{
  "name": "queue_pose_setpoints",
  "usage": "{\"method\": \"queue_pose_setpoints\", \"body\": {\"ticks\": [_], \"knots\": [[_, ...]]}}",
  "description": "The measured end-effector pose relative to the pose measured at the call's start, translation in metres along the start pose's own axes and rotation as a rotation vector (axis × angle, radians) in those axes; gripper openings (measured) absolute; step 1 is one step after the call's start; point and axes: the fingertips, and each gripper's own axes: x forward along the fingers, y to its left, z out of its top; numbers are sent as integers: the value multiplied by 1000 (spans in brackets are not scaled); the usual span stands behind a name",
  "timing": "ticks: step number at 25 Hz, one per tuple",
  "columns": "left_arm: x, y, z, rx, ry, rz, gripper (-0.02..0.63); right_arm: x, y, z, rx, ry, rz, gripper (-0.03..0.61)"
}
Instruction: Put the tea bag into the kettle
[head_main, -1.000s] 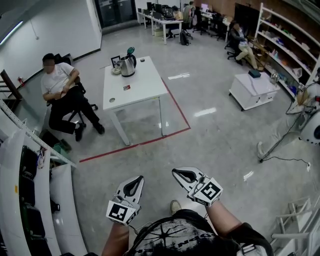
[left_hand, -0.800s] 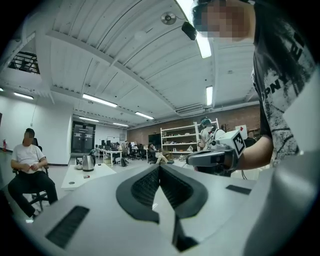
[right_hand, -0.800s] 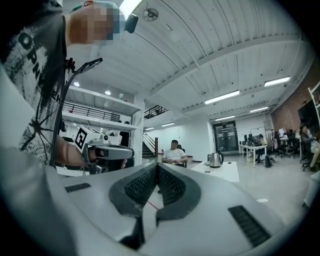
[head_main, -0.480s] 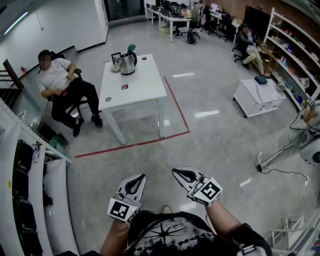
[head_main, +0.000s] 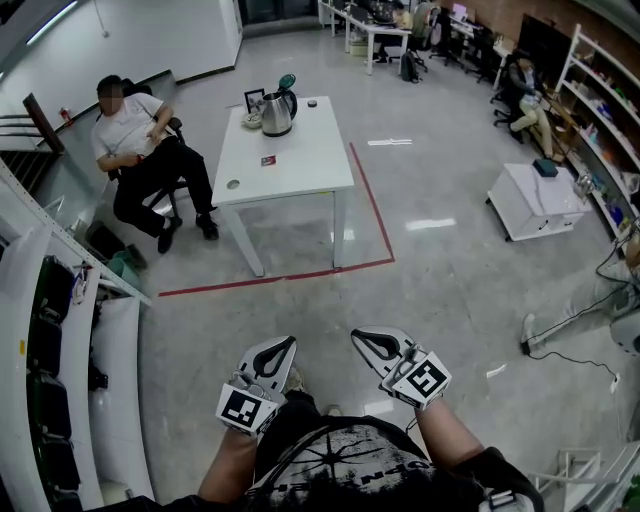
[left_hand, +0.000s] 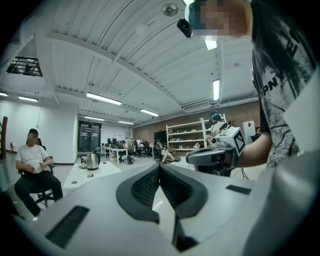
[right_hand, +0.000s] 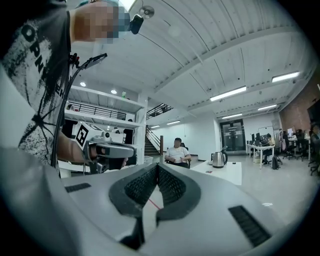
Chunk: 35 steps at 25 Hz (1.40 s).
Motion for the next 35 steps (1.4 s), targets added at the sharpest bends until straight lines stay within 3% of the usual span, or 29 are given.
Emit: {"method": "queue_pose_setpoints", "body": {"ticks": [9, 26, 35], "knots": [[20, 37, -3, 3, -2, -19, 8, 41, -20, -12, 8, 29, 9, 9], [70, 189, -2, -41, -22, -69, 8, 181, -102, -4, -2, 52, -48, 11], [99, 257, -6, -13, -42, -133, 8, 242, -139, 1, -32, 39, -99, 11]]}}
